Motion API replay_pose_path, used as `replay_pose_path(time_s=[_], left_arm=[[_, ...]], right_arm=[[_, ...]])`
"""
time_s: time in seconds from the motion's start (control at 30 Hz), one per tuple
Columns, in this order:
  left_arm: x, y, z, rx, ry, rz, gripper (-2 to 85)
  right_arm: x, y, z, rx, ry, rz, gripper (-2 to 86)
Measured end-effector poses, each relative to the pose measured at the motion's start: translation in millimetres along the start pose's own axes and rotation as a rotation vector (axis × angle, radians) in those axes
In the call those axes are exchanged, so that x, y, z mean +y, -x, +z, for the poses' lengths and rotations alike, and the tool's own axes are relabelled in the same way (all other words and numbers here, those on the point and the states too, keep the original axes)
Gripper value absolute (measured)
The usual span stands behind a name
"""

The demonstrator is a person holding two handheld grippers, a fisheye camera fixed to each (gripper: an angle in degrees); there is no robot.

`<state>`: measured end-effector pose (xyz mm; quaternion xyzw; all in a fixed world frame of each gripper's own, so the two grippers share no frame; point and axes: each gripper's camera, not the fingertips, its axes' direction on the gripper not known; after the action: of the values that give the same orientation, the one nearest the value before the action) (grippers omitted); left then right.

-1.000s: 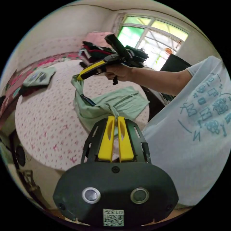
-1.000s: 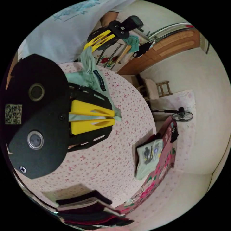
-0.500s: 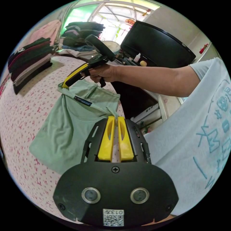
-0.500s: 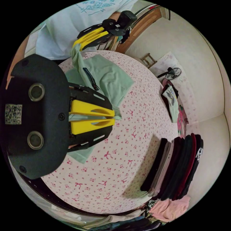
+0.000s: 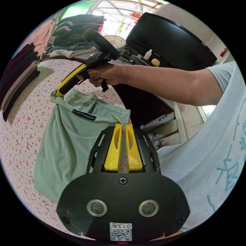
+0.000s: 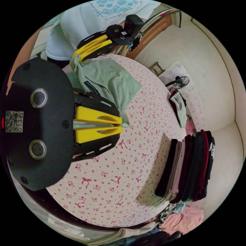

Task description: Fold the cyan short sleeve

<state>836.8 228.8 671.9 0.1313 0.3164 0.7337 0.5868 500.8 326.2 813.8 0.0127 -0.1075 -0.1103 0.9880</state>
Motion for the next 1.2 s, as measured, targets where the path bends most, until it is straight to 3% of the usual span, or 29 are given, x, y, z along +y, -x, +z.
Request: replay_pose_path(time_s=[0.2,0.33,0.5,0.73,0.83,0.93,1.0,1.2], left_arm=[[-26,-23,37,-0.088,0.093,-0.012,6.8],[-34,-51,10,-0.045,0.013,-0.028,12.6],[-13,-83,-36,-0.168,-0.04,-0.038,12.3],[63,-52,-73,-0.318,0.006,-0.462,11.2],[66,-63,-76,-0.388,0.059,-0.452,11.1],[62,-77,-74,-0.403,0.072,-0.439,10.9],[62,-83,-70,-0.406,0.084,-0.443,10.6],[65,-102,-79,-0.394,0.047,-0.463,9.9]], right_arm=[[50,-32,-15,0.063,0.052,0.221,5.0],[97,-29,-52,0.069,-0.047,0.331,6.4],[155,6,-68,0.024,-0.032,0.347,7.7],[207,49,-40,0.021,0.094,0.365,5.7],[209,62,-30,0.143,0.173,0.308,3.3],[215,76,-42,0.188,0.115,0.258,2.5],[226,78,-54,0.19,0.045,0.29,2.3],[263,70,-52,0.146,0.074,0.424,5.1]])
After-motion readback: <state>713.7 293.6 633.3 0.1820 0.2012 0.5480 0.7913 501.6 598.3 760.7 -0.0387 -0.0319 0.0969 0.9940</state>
